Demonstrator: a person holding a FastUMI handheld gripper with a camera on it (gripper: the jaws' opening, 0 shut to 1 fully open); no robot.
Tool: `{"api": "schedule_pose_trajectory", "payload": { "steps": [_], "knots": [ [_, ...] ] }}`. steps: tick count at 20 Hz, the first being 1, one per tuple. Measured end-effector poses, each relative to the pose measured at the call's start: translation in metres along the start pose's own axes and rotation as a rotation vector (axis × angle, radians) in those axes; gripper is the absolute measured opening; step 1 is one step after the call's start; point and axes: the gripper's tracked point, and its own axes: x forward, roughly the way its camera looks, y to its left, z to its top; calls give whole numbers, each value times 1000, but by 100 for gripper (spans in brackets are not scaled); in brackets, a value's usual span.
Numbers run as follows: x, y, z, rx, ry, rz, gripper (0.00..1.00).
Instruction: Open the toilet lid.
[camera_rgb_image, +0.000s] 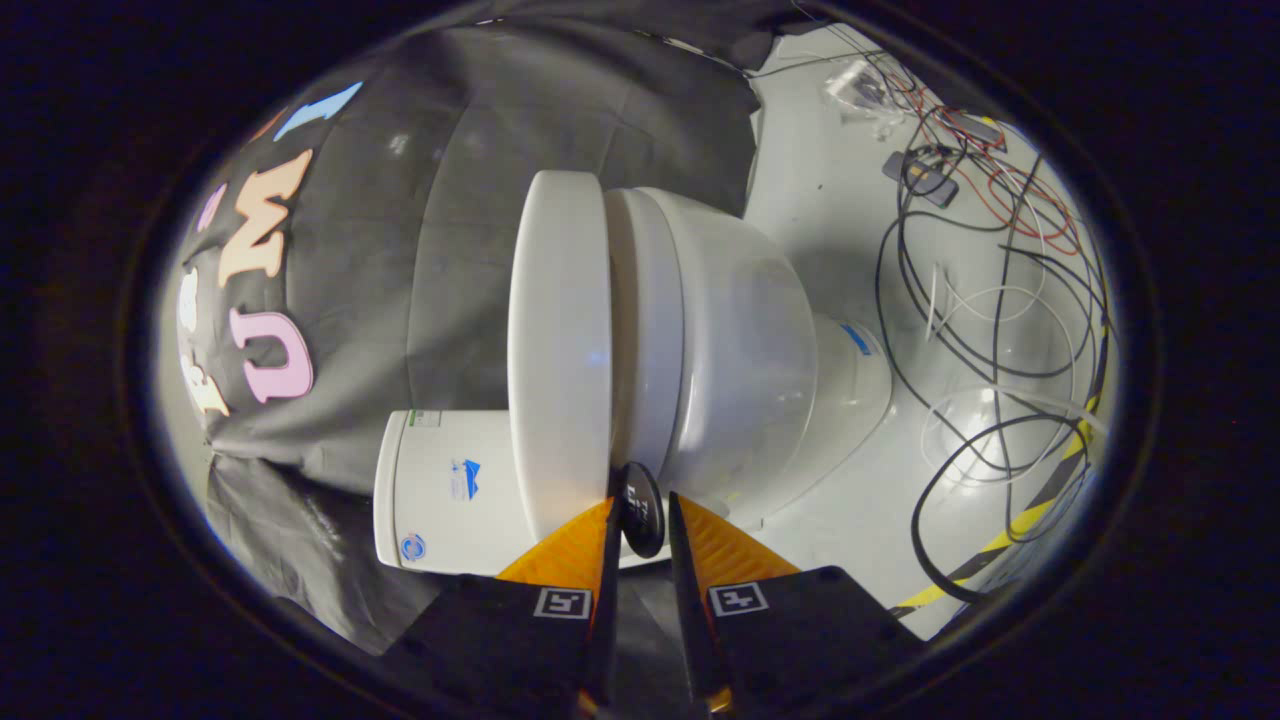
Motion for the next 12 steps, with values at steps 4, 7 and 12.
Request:
{"api": "schedule_pose_trajectory", "payload": {
  "steps": [4, 7, 12],
  "knots": [
    [0, 1, -1, -9, 0, -2, 28],
    [-1, 0, -1, -24, -6, 0, 29],
    [-12, 1, 19, 30, -73, 41, 29]
  ]
}}
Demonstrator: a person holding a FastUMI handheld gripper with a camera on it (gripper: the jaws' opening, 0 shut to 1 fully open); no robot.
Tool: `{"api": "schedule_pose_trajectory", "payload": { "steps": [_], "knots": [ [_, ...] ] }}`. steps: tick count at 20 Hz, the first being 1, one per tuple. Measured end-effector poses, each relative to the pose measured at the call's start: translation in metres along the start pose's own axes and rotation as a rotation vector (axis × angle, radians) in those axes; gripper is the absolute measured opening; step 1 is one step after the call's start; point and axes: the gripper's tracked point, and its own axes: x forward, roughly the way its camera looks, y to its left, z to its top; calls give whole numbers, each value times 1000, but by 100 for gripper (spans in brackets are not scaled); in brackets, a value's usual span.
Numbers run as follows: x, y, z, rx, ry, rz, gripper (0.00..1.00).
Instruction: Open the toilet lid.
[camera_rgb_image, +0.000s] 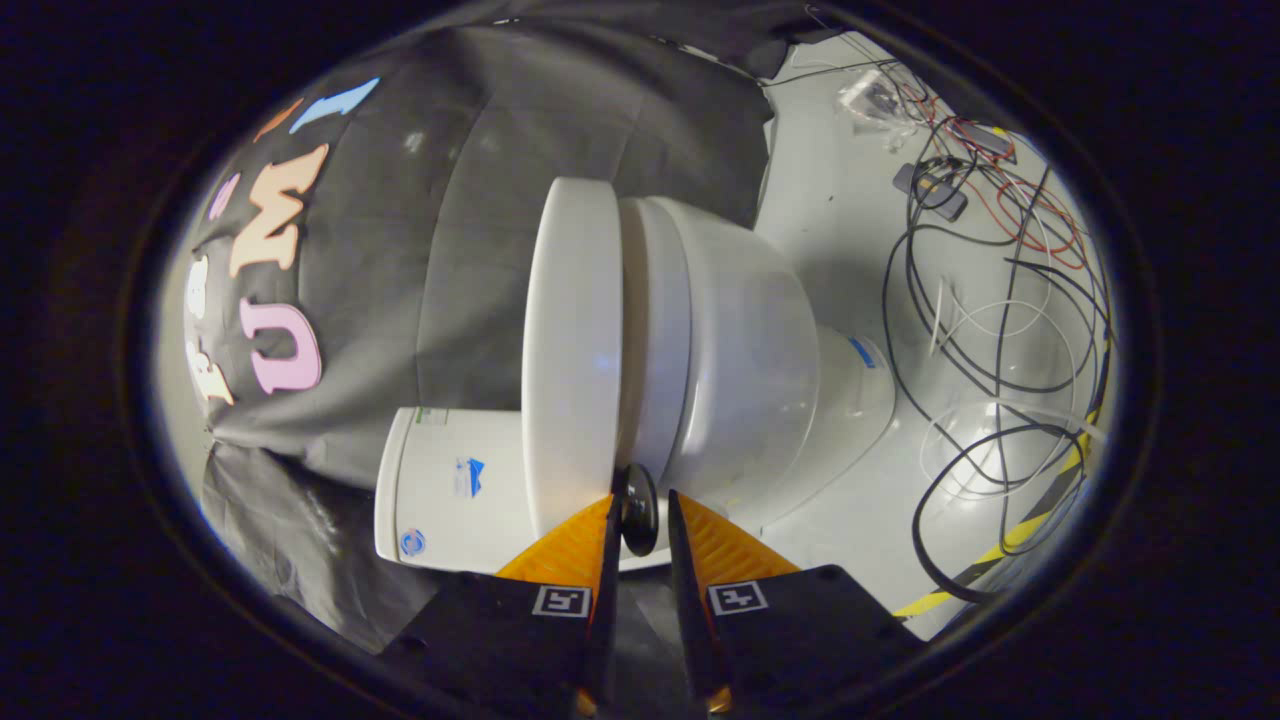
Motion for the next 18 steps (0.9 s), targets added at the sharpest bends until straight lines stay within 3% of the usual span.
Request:
{"api": "schedule_pose_trajectory", "payload": {
  "steps": [4, 7, 12, 14, 18],
  "knots": [
    [1, 6, 8, 32, -34, 31, 29],
    [6, -3, 7, 21, -33, -25, 4],
    [4, -1, 13, -59, -90, -117, 4],
    [2, 5, 12, 19, -136, -105, 4],
    [-4, 20, 11, -26, -140, -89, 1]
  ]
}}
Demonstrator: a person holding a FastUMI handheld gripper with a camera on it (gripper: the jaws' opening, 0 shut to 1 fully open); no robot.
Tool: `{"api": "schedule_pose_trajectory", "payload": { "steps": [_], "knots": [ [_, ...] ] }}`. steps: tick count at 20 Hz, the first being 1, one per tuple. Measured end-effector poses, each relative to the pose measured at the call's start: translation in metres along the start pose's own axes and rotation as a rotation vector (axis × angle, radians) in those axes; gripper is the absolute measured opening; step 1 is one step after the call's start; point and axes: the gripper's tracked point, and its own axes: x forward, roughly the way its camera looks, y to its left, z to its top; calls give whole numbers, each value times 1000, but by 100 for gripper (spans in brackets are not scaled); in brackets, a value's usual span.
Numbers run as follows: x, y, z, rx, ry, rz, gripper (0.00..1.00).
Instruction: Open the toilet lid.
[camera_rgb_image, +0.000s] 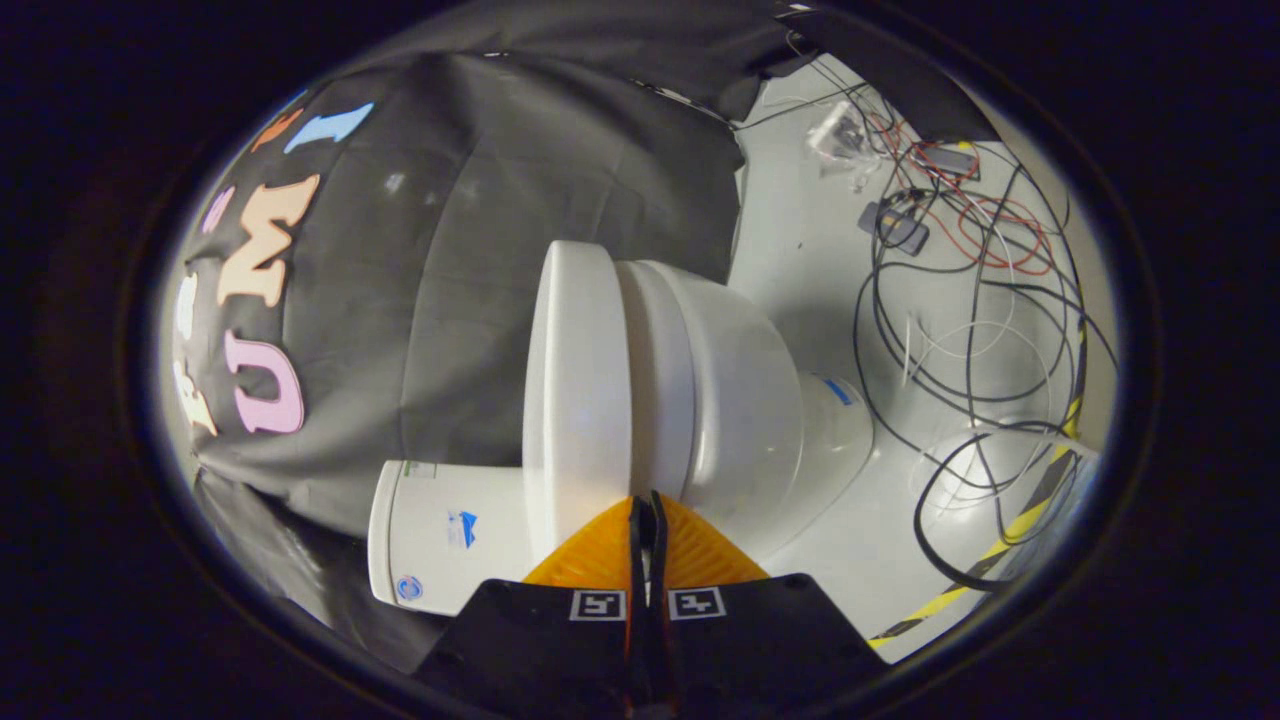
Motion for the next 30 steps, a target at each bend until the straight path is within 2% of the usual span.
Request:
{"api": "schedule_pose_trajectory", "payload": {
  "steps": [11, 13, 15, 22, 25, 30],
  "knots": [
    [-26, 59, 3, -137, -99, 28, 1],
    [-29, 66, 3, -193, -105, -7, 1],
    [-32, 80, 5, -243, -108, -5, 1],
    [-44, 119, -1, -299, -150, -2, 1],
    [-48, 136, -5, -361, -159, -35, 1],
    [-50, 156, -10, -367, -179, -22, 1]
  ]
}}
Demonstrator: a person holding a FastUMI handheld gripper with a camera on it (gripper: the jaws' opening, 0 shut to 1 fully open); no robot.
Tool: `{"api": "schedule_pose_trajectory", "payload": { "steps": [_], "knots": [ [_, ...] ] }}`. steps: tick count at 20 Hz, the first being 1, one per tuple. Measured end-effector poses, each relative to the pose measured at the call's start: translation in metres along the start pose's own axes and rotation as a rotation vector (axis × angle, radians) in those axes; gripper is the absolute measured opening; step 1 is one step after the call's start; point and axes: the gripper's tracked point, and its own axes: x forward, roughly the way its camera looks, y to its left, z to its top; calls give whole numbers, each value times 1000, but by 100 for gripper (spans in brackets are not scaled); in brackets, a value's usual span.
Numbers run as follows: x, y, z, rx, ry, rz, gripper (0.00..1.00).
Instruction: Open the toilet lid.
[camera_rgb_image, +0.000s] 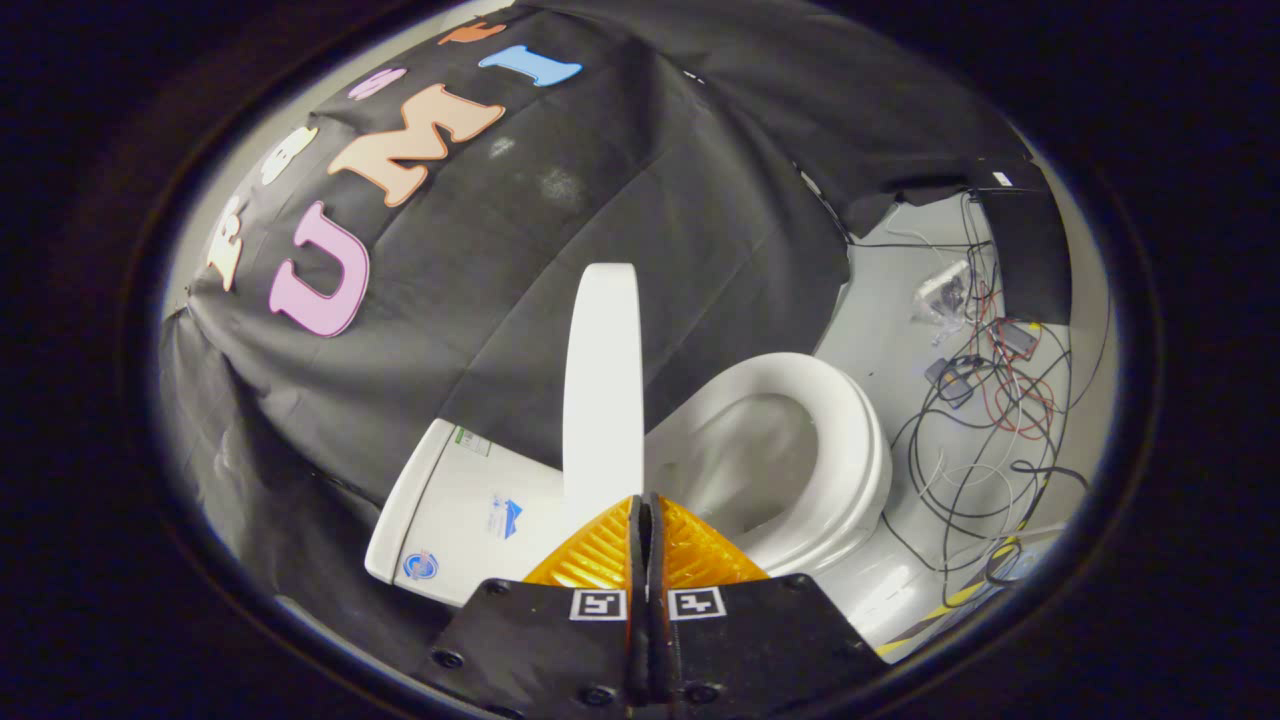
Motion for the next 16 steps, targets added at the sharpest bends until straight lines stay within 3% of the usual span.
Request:
{"api": "schedule_pose_trajectory", "payload": {
  "steps": [16],
  "knots": [
    [-9, 49, 3, -80, -40, 26, 2]
  ]
}}
